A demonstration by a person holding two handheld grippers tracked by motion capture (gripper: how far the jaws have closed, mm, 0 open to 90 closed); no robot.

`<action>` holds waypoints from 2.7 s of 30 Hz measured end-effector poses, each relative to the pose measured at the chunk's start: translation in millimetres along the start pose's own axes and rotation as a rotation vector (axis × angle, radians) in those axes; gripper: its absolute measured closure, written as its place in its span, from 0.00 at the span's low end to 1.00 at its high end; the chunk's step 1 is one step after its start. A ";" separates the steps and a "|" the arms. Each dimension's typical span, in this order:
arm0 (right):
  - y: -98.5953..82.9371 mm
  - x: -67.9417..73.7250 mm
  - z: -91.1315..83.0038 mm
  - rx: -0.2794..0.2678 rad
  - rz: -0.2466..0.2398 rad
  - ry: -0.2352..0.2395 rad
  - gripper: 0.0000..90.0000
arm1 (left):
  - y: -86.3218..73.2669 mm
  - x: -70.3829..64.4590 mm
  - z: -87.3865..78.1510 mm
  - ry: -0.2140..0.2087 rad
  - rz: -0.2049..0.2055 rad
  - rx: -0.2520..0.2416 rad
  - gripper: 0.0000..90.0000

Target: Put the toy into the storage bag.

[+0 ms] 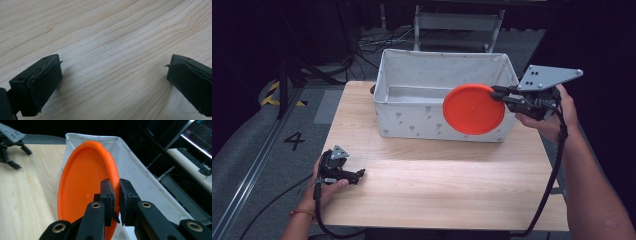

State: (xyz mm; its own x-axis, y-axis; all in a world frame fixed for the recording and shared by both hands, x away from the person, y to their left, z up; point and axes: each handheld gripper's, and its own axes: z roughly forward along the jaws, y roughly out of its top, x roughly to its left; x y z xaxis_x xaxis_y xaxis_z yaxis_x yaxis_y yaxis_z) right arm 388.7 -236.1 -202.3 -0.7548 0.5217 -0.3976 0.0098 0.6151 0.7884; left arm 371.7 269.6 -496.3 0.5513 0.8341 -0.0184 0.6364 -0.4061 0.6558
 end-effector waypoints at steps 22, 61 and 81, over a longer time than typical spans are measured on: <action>15.6 -62.1 60.3 0.043 0.079 -0.060 0.92 | -0.3 -0.4 -0.2 0.003 -0.002 -0.001 0.01; -33.2 -61.7 155.4 0.400 -0.021 0.180 0.92 | -0.3 -0.4 -0.2 0.004 -0.003 0.000 0.01; -47.0 -57.3 165.5 0.616 -0.118 0.295 0.91 | -0.3 -0.4 -0.2 0.003 -0.003 -0.001 0.01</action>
State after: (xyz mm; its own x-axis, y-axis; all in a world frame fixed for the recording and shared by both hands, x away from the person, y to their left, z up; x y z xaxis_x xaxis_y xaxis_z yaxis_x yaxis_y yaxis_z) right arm 540.1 -197.0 -294.3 -0.9195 0.3022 -0.2514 0.2219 0.9269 0.3026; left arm 371.2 269.5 -496.3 0.5477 0.8365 -0.0180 0.6374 -0.4033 0.6565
